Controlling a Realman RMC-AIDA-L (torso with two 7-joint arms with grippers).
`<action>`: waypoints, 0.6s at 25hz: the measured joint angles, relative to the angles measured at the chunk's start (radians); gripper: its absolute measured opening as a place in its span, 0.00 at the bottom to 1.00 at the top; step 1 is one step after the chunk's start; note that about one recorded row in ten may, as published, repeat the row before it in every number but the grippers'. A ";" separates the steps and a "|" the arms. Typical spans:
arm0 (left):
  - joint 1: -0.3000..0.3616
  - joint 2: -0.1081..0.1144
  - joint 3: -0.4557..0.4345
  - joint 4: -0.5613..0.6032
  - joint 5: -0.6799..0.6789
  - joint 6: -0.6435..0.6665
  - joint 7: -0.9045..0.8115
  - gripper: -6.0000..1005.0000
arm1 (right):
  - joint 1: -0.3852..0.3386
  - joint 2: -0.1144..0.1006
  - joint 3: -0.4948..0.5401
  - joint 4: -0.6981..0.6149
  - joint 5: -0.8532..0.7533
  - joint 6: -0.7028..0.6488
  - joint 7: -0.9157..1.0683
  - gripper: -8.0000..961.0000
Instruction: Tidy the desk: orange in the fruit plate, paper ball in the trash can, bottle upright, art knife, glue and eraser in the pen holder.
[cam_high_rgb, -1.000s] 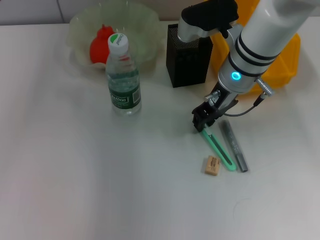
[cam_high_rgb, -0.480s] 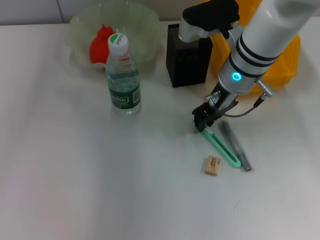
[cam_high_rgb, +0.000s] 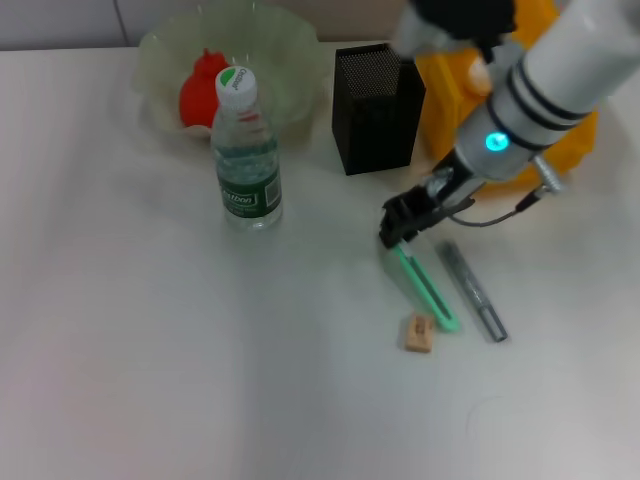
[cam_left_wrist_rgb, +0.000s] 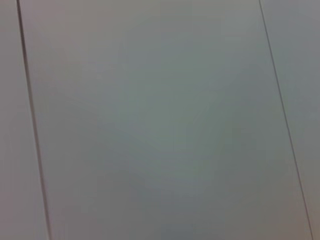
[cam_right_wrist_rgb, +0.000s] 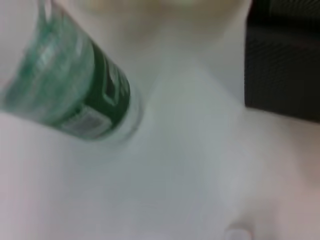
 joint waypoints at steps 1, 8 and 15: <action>0.000 0.000 0.000 0.000 0.000 -0.001 0.000 0.77 | -0.025 0.000 0.034 -0.023 0.008 -0.005 -0.018 0.19; -0.004 0.000 0.000 0.000 0.000 -0.003 0.000 0.77 | -0.246 -0.002 0.225 -0.175 0.183 -0.038 -0.162 0.19; -0.014 0.000 0.000 0.000 -0.002 -0.004 0.000 0.77 | -0.434 -0.008 0.404 -0.169 0.608 -0.070 -0.523 0.19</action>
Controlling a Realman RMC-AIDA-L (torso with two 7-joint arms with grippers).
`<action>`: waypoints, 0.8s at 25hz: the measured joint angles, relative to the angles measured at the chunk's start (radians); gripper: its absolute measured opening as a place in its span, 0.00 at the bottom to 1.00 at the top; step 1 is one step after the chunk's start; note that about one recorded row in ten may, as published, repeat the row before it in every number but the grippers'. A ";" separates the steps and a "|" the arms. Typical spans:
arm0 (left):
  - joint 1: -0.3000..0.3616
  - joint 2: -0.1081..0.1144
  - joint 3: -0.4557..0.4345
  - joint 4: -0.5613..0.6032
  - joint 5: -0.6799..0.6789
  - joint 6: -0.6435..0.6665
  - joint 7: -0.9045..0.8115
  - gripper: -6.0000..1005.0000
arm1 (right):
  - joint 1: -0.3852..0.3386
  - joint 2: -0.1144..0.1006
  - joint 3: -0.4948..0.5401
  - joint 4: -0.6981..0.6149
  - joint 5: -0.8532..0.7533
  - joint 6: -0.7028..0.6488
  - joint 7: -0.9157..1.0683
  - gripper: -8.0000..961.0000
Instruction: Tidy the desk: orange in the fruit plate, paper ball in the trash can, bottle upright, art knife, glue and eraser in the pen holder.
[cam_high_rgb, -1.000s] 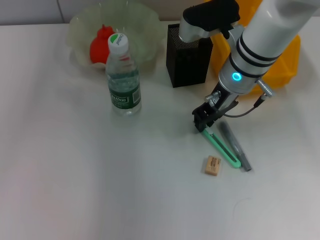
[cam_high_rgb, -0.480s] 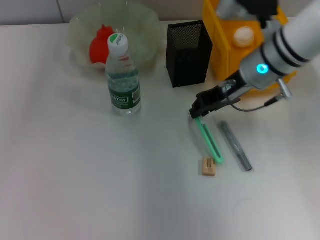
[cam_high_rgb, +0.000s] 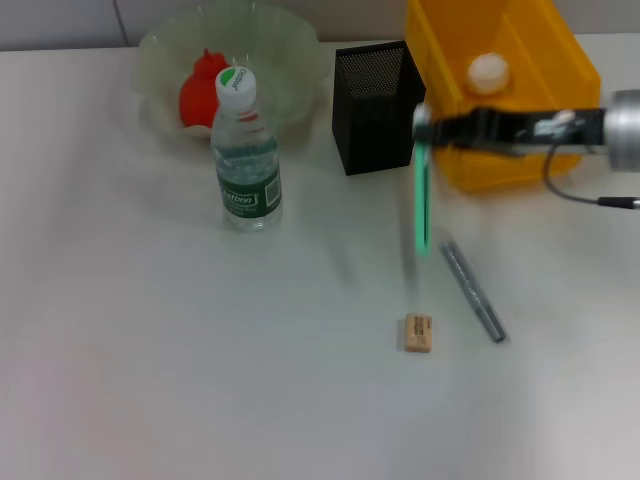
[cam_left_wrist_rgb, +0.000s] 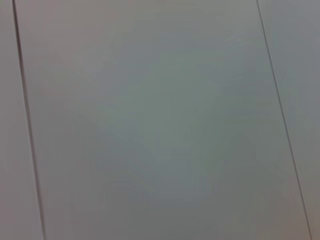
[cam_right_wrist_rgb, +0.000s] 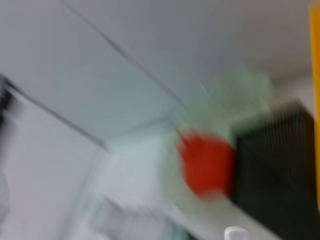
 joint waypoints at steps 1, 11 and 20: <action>-0.001 0.000 0.000 0.000 -0.002 -0.001 0.003 0.77 | -0.018 0.002 0.014 0.028 0.084 -0.002 -0.080 0.19; -0.001 -0.002 0.006 -0.049 -0.077 0.003 0.054 0.77 | 0.004 0.012 0.025 0.447 0.826 0.046 -1.017 0.19; 0.011 -0.001 0.009 -0.079 -0.088 0.013 0.055 0.77 | 0.167 0.014 0.011 0.546 0.837 0.244 -1.269 0.19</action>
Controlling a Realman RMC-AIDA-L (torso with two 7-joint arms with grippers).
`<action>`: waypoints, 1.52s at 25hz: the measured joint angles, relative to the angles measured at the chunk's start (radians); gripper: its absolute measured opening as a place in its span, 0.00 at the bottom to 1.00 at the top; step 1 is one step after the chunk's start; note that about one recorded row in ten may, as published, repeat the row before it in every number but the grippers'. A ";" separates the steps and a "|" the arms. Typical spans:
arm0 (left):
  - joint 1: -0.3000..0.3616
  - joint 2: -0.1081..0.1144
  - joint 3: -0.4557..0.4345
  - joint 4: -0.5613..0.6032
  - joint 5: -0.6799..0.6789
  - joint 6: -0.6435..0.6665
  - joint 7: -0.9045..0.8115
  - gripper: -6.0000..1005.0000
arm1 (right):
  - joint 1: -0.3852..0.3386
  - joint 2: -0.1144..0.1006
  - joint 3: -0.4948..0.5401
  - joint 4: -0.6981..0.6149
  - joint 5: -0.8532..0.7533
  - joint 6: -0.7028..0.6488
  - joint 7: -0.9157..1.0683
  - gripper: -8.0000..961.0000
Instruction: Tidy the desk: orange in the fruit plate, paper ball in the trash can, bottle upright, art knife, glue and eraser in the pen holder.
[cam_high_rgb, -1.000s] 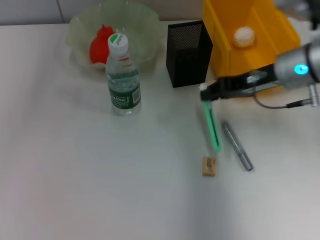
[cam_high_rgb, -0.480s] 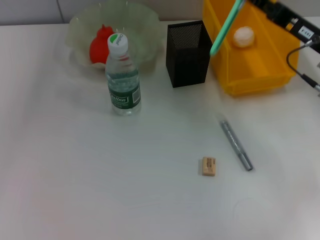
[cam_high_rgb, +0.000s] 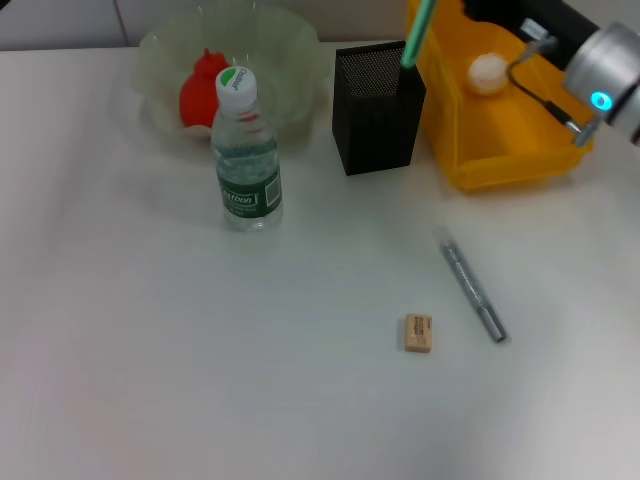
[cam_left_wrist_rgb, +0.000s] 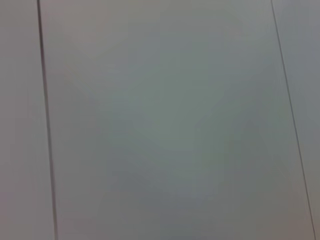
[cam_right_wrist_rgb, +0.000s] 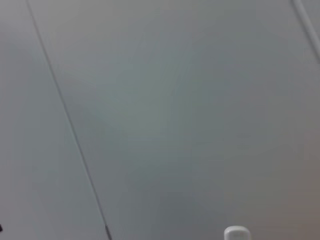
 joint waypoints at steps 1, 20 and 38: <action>0.000 0.000 0.000 -0.006 -0.001 0.002 0.000 0.77 | 0.014 0.000 -0.012 0.001 -0.001 0.015 -0.003 0.19; 0.022 0.000 0.002 -0.063 -0.044 0.074 0.047 0.77 | 0.071 0.006 -0.092 0.038 0.006 0.114 -0.104 0.20; 0.029 0.000 0.003 -0.076 -0.044 0.096 0.048 0.77 | 0.072 0.006 -0.094 0.099 0.008 0.090 -0.125 0.25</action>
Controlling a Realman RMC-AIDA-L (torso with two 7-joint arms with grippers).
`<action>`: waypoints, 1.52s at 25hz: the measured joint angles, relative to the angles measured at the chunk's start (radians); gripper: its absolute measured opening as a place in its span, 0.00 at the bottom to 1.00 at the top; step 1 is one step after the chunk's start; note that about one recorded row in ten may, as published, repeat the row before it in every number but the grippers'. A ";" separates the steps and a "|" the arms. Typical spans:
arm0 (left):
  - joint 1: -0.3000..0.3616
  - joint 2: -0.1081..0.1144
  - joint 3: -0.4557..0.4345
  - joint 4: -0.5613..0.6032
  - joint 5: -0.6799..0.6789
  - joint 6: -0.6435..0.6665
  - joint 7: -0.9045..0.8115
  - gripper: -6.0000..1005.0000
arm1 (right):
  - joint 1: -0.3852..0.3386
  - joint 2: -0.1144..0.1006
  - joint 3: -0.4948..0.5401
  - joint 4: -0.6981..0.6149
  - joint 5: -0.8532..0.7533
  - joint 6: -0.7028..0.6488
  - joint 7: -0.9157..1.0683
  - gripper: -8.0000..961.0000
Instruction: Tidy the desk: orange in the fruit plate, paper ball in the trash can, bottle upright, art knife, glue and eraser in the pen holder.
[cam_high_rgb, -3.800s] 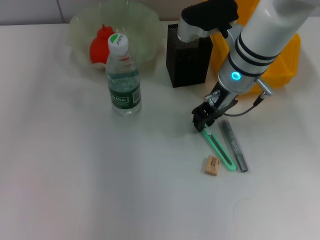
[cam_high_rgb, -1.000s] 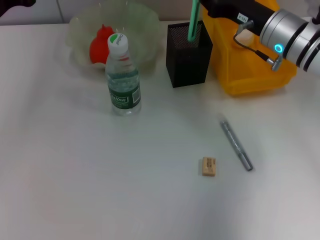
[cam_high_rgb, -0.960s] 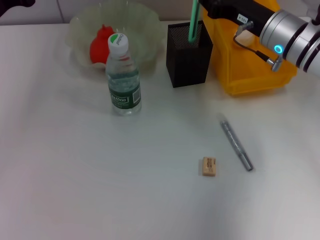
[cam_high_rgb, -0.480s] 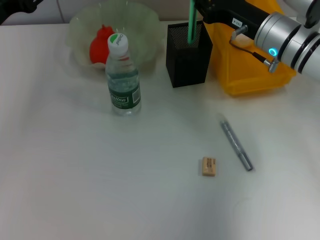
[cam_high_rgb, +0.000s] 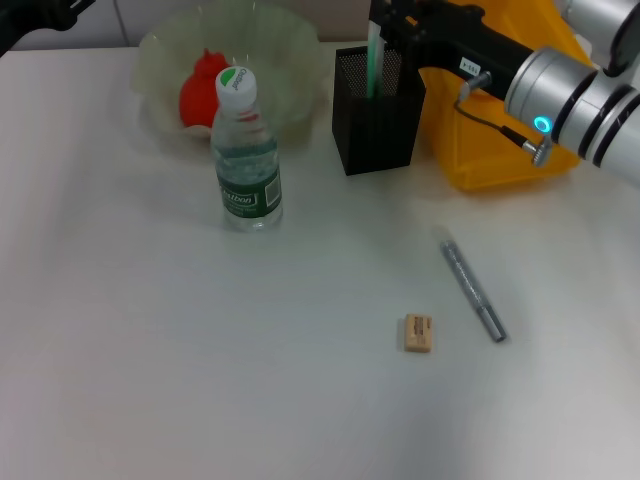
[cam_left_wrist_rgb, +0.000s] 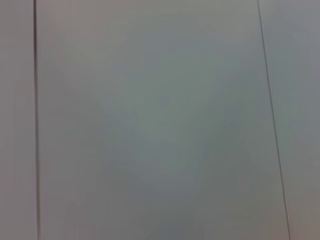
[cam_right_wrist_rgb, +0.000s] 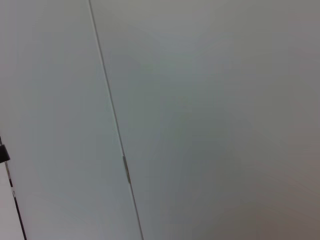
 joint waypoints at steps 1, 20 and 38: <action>0.000 0.000 -0.003 0.000 0.000 0.004 0.000 0.77 | -0.013 0.000 0.000 -0.003 0.000 -0.014 0.019 0.26; -0.003 0.003 -0.010 0.019 0.000 0.001 -0.012 0.77 | -0.283 -0.011 -0.144 -0.966 -0.919 -0.441 1.221 0.53; -0.006 0.002 -0.001 0.021 0.000 0.001 -0.037 0.77 | 0.238 -0.006 -0.220 -1.072 -1.579 -0.678 1.934 0.54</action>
